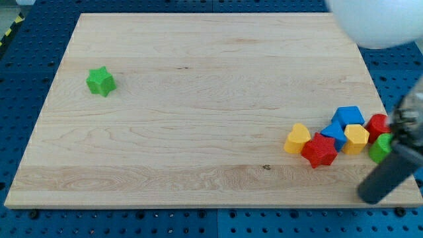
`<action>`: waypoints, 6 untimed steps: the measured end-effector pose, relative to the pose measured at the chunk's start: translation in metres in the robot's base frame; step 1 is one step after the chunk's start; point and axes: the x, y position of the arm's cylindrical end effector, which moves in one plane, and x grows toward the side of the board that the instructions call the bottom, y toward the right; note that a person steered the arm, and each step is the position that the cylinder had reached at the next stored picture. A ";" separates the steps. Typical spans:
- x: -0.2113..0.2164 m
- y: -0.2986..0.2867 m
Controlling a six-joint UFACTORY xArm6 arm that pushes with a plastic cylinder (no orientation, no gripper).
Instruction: Slide the red star towards center left
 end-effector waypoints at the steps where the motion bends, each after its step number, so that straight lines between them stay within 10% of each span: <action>1: -0.027 0.030; 6: -0.053 -0.096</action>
